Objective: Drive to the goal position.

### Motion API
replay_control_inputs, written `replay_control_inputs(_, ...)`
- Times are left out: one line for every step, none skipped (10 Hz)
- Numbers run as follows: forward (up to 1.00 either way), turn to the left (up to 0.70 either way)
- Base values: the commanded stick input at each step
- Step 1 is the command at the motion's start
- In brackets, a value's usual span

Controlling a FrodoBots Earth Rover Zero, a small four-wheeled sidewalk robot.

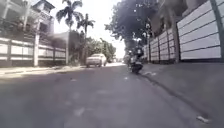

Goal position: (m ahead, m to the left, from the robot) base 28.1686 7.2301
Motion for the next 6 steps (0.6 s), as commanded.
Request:
replay_control_inputs(1.00, 0.00)
replay_control_inputs(1.00, 0.00)
replay_control_inputs(1.00, 0.00)
replay_control_inputs(1.00, 0.00)
replay_control_inputs(1.00, 0.00)
replay_control_inputs(1.00, 0.00)
